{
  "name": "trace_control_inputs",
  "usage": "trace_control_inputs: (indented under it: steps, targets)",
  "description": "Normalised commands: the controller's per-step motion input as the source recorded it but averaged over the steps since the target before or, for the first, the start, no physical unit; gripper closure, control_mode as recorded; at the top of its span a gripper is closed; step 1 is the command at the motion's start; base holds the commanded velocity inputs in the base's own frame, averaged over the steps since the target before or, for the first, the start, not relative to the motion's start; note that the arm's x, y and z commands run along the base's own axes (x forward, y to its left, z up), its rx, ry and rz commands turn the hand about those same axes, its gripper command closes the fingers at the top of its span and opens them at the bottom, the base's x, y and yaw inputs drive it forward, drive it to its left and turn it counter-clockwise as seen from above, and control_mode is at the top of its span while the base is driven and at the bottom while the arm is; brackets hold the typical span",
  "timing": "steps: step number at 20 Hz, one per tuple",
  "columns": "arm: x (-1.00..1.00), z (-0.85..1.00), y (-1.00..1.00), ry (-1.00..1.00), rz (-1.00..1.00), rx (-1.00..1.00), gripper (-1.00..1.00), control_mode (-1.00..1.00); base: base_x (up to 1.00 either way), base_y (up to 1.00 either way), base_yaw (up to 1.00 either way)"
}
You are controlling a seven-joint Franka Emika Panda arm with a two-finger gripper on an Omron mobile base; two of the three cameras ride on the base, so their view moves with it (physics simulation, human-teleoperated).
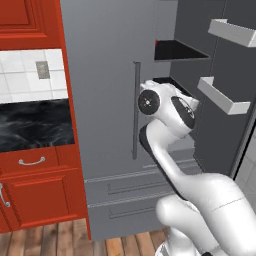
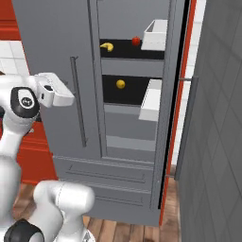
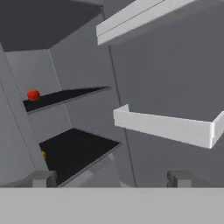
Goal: Place the banana in the correct fridge rack based on whether it is a fruit or vegetable. Finally, close the fridge door.
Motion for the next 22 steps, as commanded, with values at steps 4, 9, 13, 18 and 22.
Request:
trace_control_inputs:
  steps: [4,9,13,18,22]
  targets:
    - [-1.00,-0.05,-0.73,0.15,0.31,0.01,-1.00,-1.00,0.00,0.00,0.00]
    - [-1.00,-0.17,-0.78,0.19,0.29,0.09,-1.00,-1.00,0.00,0.00,0.00]
    - [-0.73,-0.09,-0.51,0.11,0.23,0.13,-1.00,-1.00,0.00,0.00,0.00]
    - [-0.55,-0.07,-0.24,0.00,0.03,0.00,-1.00,-1.00,0.00,0.00,0.00]
    - [-0.24,0.00,-1.00,0.00,0.00,0.05,-1.00,-1.00,0.00,0.00,0.00]
